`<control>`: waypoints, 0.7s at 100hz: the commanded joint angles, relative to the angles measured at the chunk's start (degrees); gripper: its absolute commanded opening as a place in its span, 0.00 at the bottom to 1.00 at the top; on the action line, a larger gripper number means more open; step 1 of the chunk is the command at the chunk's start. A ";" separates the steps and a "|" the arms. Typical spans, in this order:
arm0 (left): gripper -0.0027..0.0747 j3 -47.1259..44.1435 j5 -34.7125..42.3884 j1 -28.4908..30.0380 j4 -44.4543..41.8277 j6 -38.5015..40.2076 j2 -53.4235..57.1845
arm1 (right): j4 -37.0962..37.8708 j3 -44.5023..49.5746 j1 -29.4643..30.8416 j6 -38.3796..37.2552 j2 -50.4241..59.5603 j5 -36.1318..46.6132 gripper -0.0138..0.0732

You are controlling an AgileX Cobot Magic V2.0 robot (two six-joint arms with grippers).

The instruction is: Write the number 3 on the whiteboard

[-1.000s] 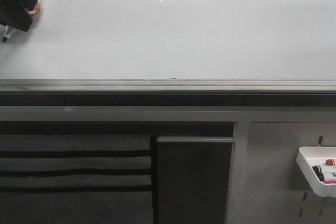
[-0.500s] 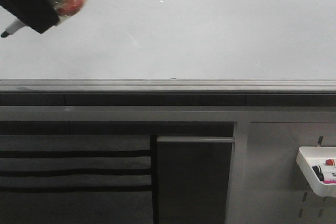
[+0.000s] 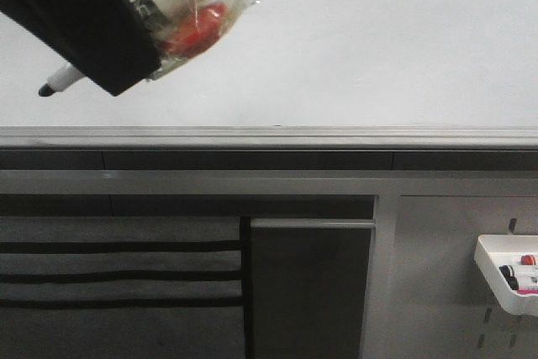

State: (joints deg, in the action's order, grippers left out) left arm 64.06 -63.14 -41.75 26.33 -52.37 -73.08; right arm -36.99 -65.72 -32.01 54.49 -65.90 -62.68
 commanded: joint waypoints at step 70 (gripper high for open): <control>0.01 1.87 1.19 -1.09 2.27 -0.21 1.71 | 0.84 -8.87 -8.04 1.01 -11.21 1.35 0.53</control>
State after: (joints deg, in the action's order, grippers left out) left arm 64.06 -63.14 -42.38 26.33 -52.52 -73.08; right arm -34.10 -72.62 -40.06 54.92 -78.61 -61.69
